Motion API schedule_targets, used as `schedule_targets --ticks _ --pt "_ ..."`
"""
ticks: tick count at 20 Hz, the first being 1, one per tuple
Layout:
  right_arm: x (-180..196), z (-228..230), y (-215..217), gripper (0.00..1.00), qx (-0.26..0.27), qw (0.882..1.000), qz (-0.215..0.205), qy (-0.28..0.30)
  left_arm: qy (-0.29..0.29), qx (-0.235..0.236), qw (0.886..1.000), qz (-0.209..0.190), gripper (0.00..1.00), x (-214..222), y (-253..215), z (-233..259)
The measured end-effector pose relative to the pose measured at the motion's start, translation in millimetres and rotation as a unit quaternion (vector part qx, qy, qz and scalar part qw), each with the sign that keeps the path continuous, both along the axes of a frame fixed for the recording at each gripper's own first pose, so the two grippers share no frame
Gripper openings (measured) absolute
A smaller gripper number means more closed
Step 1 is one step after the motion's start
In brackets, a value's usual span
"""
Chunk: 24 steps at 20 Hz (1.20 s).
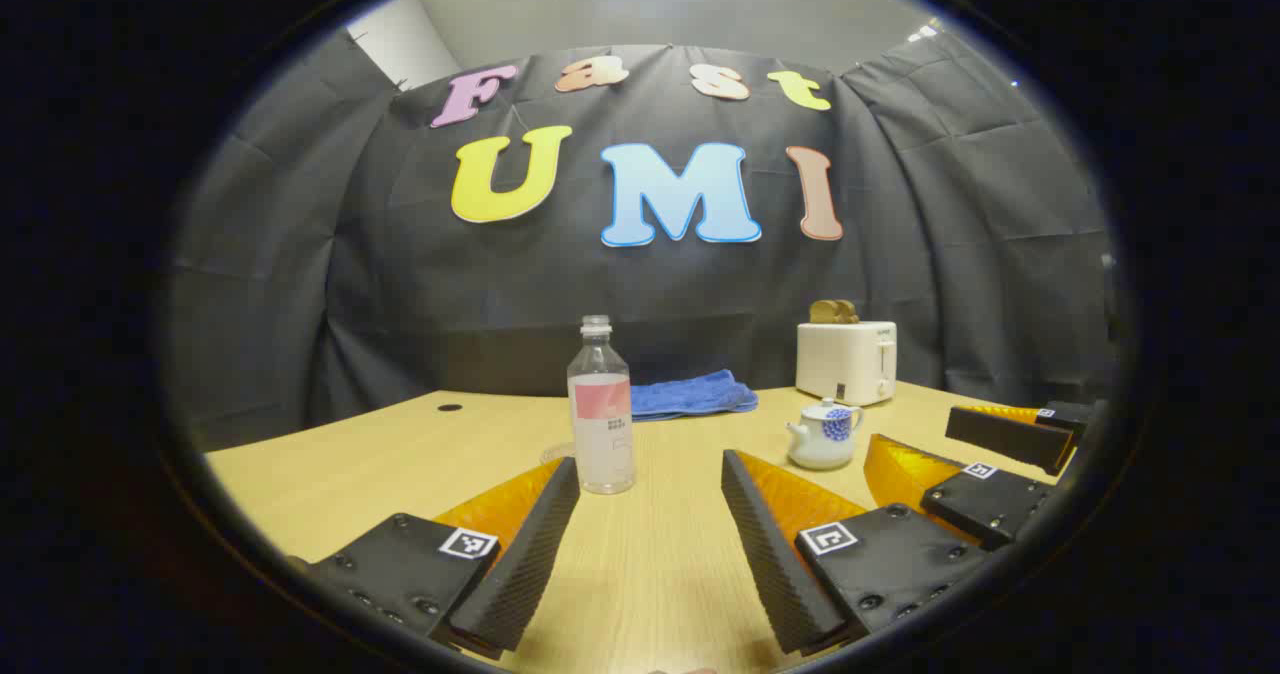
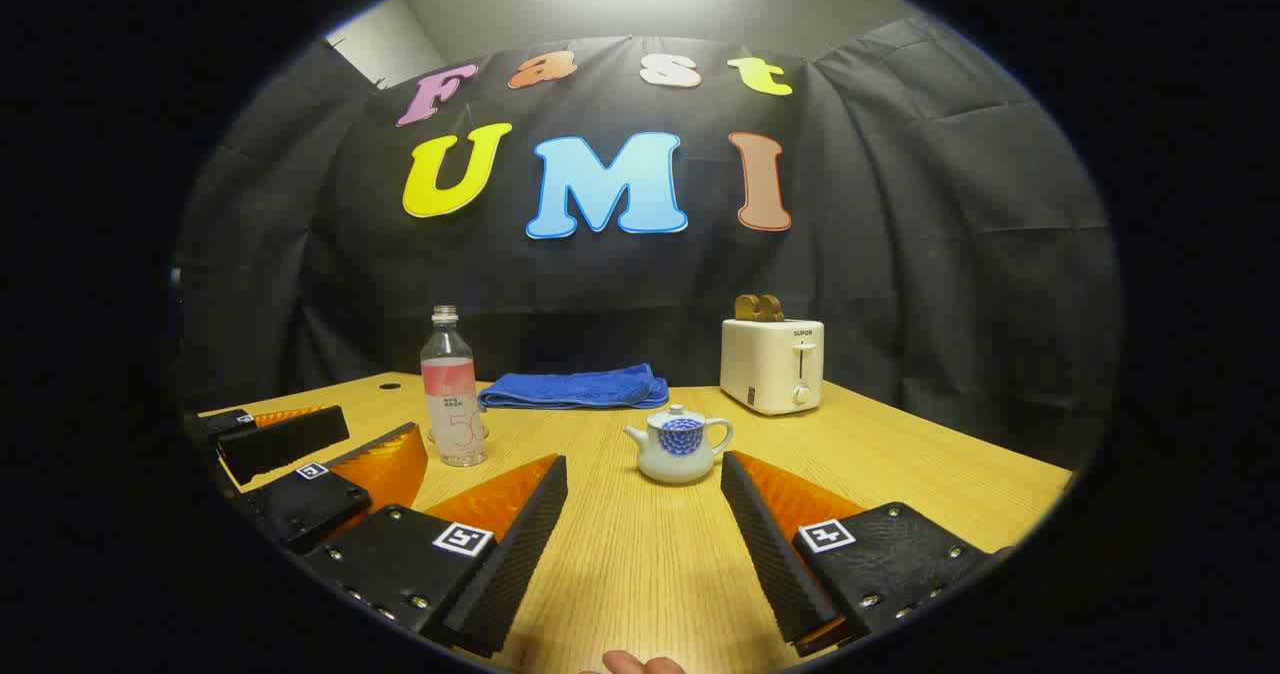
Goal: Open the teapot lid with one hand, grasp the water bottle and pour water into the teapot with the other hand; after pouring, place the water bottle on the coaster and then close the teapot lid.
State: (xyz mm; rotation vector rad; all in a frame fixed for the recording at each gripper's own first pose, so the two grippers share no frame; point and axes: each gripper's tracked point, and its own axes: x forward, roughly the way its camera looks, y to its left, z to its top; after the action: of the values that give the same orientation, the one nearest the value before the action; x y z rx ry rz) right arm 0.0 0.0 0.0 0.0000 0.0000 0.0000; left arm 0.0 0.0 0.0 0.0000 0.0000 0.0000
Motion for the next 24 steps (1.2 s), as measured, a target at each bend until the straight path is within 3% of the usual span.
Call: schedule_targets --ticks 18,24 --pt "3.1 4.3 -8.4 0.95 -0.018 1.000 -0.009 -0.010 0.000 0.000 1.000 -0.001 1.00 2.7 -0.9 -0.1" --pt "22.6 11.5 -12.5 0.95 -0.031 0.999 -0.005 -0.009 0.003 0.016 1.000 -0.008 1.00 27.7 1.4 2.2"
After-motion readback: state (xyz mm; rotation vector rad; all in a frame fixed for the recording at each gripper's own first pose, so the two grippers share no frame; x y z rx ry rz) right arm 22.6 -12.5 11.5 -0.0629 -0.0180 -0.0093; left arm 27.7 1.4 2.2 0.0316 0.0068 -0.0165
